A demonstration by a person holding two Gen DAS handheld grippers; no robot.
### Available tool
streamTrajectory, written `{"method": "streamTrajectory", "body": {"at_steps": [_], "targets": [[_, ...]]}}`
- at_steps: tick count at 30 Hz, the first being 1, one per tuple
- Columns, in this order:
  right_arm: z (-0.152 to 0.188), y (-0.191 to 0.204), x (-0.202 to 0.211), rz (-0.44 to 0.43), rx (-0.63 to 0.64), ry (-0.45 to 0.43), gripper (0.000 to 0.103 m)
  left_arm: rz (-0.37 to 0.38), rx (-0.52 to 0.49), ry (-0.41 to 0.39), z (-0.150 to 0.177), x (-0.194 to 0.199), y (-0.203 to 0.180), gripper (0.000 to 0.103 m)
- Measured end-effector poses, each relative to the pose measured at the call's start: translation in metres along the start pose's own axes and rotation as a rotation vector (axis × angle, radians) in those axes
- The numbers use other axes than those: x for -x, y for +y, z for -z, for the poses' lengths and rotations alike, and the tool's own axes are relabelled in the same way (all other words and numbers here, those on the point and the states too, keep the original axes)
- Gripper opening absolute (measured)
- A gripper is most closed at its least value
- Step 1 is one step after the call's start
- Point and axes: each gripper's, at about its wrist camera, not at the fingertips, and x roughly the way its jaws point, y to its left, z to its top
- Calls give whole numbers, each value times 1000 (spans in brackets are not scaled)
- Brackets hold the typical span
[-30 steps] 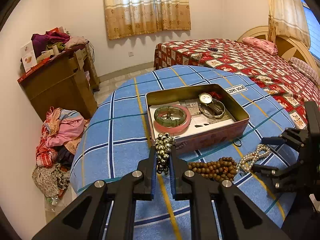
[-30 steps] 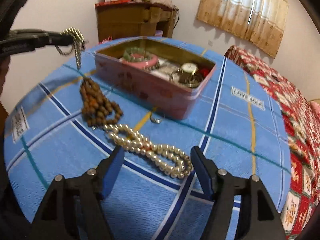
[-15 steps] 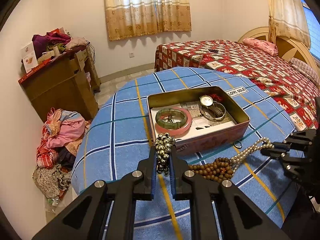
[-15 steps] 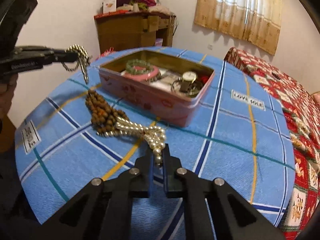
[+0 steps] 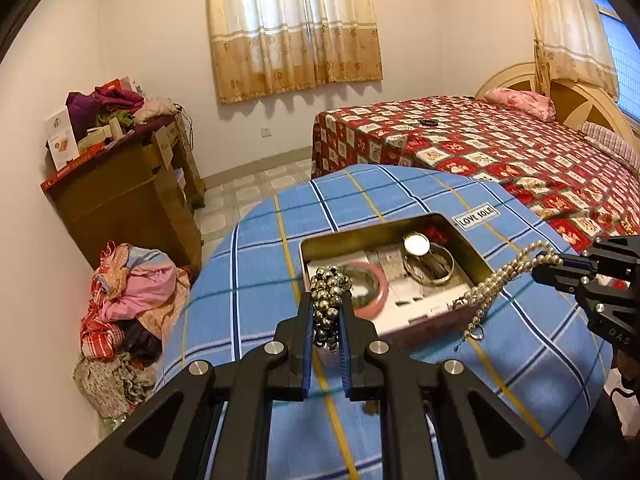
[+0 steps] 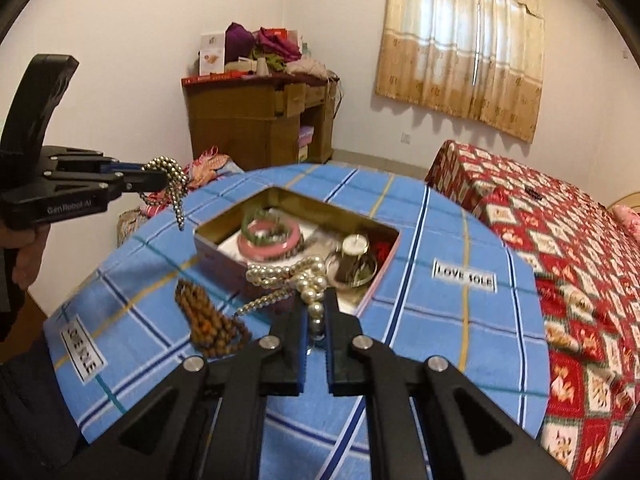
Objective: Organize jewelry
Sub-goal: 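Carry the silver beads into the tin with the left gripper while the right gripper lowers the pearls in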
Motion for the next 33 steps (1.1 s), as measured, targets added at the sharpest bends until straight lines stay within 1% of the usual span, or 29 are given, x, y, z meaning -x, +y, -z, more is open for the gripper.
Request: {"method": "streamTrajectory", "body": {"at_steps": [8, 14, 22, 30, 33], "targets": [[-25, -5, -8, 33, 8, -35, 9, -1, -17, -1, -20, -17, -4, 10], [-36, -15, -34, 56, -15, -21, 8, -16, -39, 13, -33, -38, -6, 10], [-37, -24, -60, 62, -69, 12, 9, -37, -52, 52, -38, -68, -6, 10], [-27, -29, -80, 76, -90, 62, 9, -55, -47, 91, -34, -92, -3, 10], [-22, -30, -86, 77, -92, 82, 11, -61, -44, 104, -31, -98, -4, 11]]}}
